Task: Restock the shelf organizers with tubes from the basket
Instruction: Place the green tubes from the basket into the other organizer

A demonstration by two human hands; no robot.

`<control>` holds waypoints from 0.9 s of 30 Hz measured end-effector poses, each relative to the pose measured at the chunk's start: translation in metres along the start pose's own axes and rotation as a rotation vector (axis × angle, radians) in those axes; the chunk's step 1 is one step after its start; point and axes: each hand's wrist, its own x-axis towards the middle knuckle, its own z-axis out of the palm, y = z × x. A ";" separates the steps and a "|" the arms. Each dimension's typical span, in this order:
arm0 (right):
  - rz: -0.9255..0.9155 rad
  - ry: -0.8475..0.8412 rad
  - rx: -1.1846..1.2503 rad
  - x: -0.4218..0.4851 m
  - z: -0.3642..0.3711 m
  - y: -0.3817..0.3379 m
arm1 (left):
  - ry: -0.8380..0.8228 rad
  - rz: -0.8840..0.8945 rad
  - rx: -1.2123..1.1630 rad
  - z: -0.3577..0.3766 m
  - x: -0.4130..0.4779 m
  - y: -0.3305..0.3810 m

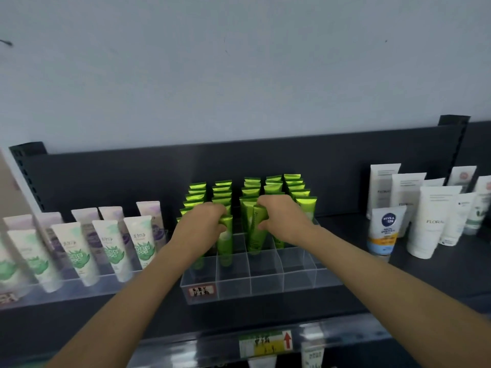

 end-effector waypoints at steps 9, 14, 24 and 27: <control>0.046 0.039 0.146 0.000 0.011 0.011 | 0.266 0.169 -0.002 -0.010 -0.012 0.012; 0.081 0.104 0.201 -0.034 -0.012 0.030 | 0.277 0.336 -0.031 -0.002 -0.018 0.044; 0.342 0.043 0.218 -0.207 -0.006 0.122 | 0.053 0.719 -0.106 0.073 -0.061 0.154; 0.435 -0.054 0.131 -0.262 0.021 0.153 | -0.083 0.867 -0.095 0.115 -0.080 0.192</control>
